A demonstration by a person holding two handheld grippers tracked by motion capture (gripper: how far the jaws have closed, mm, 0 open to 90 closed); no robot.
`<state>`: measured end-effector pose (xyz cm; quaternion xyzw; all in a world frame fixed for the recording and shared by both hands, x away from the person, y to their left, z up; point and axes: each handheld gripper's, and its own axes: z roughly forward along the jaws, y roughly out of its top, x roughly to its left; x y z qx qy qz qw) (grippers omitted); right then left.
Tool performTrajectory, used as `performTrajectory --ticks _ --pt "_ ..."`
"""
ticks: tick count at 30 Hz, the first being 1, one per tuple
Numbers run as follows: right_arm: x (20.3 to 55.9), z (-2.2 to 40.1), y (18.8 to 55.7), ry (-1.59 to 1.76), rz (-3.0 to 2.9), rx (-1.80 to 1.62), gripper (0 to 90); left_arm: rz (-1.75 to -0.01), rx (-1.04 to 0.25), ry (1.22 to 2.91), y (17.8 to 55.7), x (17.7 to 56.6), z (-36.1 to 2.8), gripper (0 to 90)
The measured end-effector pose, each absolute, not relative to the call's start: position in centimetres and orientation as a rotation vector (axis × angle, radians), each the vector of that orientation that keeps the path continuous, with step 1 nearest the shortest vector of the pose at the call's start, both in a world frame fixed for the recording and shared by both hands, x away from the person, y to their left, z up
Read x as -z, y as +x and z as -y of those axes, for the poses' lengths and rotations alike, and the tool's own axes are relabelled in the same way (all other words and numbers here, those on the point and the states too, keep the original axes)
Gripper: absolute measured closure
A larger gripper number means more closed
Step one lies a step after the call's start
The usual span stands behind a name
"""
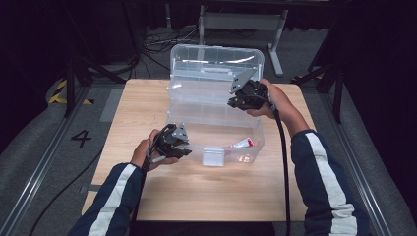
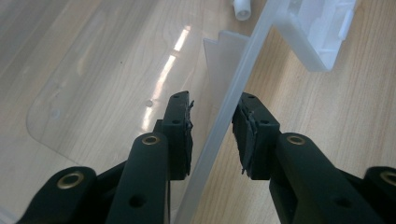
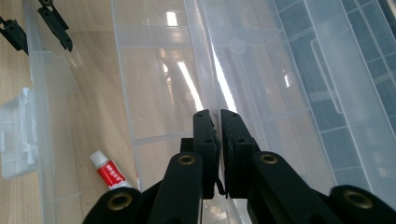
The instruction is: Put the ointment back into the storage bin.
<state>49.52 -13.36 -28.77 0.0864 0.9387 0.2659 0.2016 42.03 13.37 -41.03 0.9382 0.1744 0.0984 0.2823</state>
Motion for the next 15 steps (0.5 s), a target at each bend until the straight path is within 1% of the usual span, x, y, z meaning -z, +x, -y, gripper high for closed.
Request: performTrajectory --ticks 15 --pt "29.4 13.9 48.2 0.226 -2.612 -0.789 85.2 -0.466 -0.293 2.507 41.8 41.1 -13.3 66.1"
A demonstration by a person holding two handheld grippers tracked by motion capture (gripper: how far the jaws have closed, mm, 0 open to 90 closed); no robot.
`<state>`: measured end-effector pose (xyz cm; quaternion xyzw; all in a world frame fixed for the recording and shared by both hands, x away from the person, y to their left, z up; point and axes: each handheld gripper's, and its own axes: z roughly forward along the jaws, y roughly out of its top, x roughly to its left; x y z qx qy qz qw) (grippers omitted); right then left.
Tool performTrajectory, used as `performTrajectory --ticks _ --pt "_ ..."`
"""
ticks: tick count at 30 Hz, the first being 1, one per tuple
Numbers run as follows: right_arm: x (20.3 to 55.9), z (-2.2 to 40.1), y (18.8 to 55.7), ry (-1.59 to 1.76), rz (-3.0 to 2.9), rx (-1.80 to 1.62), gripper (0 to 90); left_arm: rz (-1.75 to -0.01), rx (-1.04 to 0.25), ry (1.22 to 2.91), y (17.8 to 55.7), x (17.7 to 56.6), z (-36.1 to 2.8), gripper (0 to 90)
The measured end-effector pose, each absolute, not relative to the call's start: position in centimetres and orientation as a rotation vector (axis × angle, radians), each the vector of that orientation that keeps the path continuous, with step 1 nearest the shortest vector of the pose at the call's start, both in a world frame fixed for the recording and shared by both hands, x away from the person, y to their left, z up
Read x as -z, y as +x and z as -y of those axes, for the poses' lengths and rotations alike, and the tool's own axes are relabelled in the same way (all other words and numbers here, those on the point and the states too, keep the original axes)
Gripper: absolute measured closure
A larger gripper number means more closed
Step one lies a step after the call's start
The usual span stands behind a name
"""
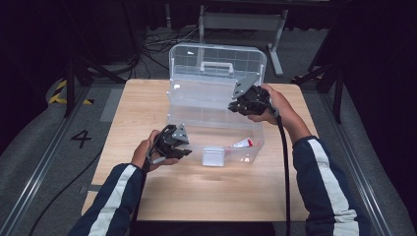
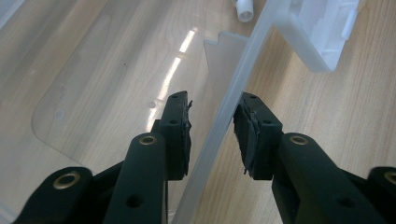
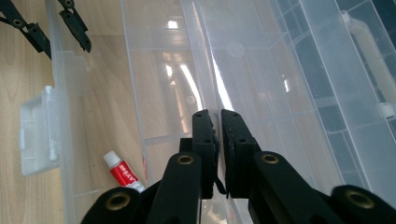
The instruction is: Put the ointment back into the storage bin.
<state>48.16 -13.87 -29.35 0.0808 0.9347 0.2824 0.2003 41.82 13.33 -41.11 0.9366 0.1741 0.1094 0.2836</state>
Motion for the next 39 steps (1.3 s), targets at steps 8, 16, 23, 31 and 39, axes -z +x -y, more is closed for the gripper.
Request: performTrajectory --ticks 8,16,23,31,39 --pt "29.5 14.0 47.8 0.235 -2.602 -0.801 84.5 -0.460 -0.302 2.504 41.8 41.1 -13.3 65.5" --pt "29.8 14.1 47.4 0.242 -2.590 -0.832 83.5 -0.455 -0.305 2.504 41.7 41.2 -13.3 65.4" --pt "30.2 14.4 47.1 0.248 -2.581 -0.873 82.8 -0.452 -0.312 2.505 41.7 41.2 -13.3 65.1" --pt "30.6 14.7 46.7 0.260 -2.557 -0.931 81.5 -0.444 -0.332 2.503 41.6 41.2 -13.3 64.4" --pt "31.1 15.1 46.4 0.265 -2.550 -0.973 80.9 -0.436 -0.357 2.502 41.4 41.3 -13.3 63.3"
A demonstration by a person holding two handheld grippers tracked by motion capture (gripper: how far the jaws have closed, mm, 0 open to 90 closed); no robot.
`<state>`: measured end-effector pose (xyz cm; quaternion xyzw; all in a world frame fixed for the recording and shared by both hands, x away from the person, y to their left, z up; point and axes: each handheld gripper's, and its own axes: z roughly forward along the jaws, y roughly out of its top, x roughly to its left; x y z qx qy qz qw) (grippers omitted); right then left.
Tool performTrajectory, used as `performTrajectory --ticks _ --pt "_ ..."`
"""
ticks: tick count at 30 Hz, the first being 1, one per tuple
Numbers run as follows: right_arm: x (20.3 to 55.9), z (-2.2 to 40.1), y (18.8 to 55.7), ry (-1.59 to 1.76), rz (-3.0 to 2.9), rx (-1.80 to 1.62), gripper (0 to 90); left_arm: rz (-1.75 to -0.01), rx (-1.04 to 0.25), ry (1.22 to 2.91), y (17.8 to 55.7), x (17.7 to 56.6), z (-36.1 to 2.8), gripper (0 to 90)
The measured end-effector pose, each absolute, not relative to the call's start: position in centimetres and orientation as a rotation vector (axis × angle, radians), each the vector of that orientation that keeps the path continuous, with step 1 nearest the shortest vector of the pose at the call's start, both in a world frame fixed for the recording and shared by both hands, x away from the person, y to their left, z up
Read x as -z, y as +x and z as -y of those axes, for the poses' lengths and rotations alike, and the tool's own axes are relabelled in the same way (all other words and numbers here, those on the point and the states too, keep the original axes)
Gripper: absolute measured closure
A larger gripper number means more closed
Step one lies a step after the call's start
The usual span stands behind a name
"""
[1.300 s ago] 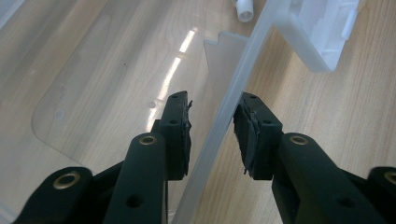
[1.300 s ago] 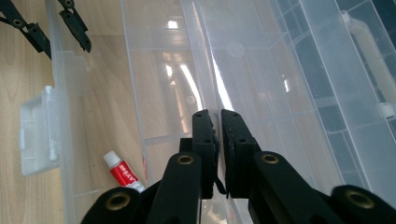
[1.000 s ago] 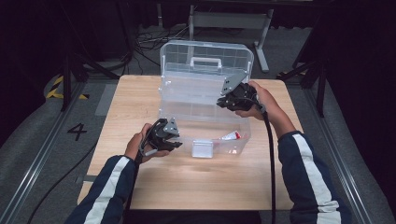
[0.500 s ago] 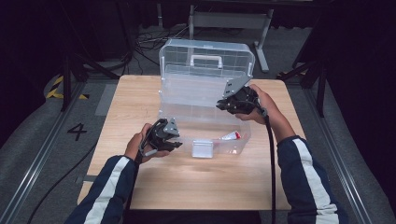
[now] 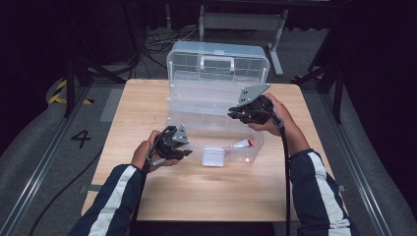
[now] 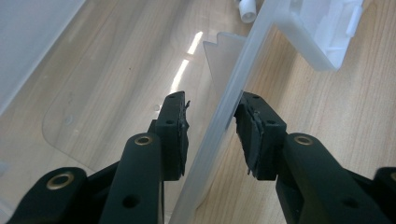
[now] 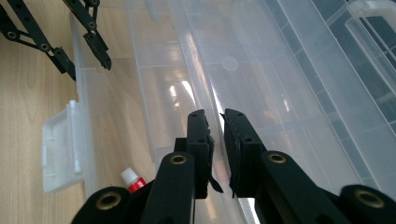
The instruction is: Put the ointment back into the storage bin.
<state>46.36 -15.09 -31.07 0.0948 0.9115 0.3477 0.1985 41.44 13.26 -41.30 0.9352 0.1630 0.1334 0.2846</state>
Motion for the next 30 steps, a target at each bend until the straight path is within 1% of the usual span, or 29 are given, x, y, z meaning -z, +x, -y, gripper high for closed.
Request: performTrajectory --ticks 9,19,30 --pt "31.5 15.2 46.0 0.280 -2.532 -1.014 80.0 -0.432 -0.365 2.507 41.4 41.3 -13.2 62.5" --pt "31.9 15.3 45.6 0.286 -2.506 -1.034 79.0 -0.418 -0.360 2.522 41.5 41.2 -13.0 63.7" --pt "32.2 15.6 45.2 0.286 -2.507 -1.047 78.6 -0.399 -0.391 2.519 41.2 41.1 -12.9 63.7"
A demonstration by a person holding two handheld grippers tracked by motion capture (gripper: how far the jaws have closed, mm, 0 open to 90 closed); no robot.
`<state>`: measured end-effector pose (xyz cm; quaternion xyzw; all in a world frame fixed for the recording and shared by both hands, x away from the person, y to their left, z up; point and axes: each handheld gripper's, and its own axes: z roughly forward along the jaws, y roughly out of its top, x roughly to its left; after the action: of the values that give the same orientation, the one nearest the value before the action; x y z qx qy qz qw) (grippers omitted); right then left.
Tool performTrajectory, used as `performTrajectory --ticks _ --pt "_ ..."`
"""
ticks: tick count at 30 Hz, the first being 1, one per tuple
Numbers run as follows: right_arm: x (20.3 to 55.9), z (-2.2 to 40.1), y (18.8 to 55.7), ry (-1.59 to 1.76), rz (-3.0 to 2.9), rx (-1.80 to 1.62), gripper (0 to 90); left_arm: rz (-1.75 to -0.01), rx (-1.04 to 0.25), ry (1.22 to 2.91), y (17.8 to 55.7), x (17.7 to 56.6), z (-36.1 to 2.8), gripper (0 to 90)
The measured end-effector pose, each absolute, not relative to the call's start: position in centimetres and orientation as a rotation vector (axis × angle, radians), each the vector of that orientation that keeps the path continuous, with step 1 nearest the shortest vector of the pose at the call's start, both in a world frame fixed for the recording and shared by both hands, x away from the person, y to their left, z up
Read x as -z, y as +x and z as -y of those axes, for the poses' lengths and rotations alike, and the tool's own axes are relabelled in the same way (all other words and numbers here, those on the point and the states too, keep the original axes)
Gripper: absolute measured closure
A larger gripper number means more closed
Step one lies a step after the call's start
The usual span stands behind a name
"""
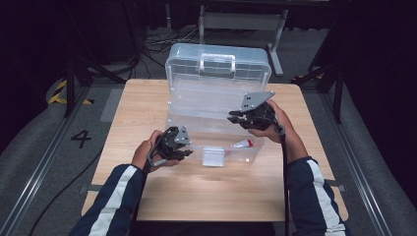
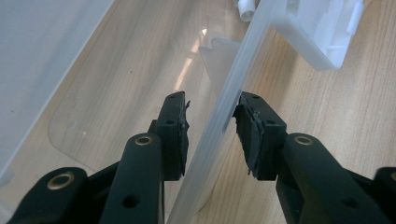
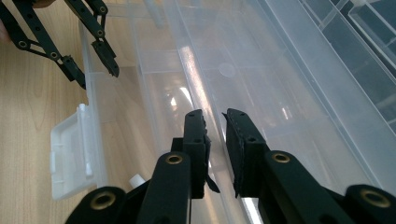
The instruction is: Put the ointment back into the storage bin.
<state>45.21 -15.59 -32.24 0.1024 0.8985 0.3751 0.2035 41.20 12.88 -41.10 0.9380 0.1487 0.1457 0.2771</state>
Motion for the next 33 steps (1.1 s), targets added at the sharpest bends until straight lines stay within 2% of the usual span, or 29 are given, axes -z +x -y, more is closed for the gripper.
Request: performTrajectory --ticks 15,22,33 --pt "32.4 15.6 44.9 0.287 -2.502 -1.042 77.9 -0.401 -0.434 2.460 40.4 39.8 -14.3 66.3" --pt "32.5 15.6 44.8 0.287 -2.501 -1.034 77.5 -0.424 -0.403 2.400 40.1 39.1 -15.3 65.6" --pt "32.5 15.6 44.6 0.287 -2.504 -1.028 77.0 -0.418 -0.411 2.386 39.9 38.7 -15.8 74.8"
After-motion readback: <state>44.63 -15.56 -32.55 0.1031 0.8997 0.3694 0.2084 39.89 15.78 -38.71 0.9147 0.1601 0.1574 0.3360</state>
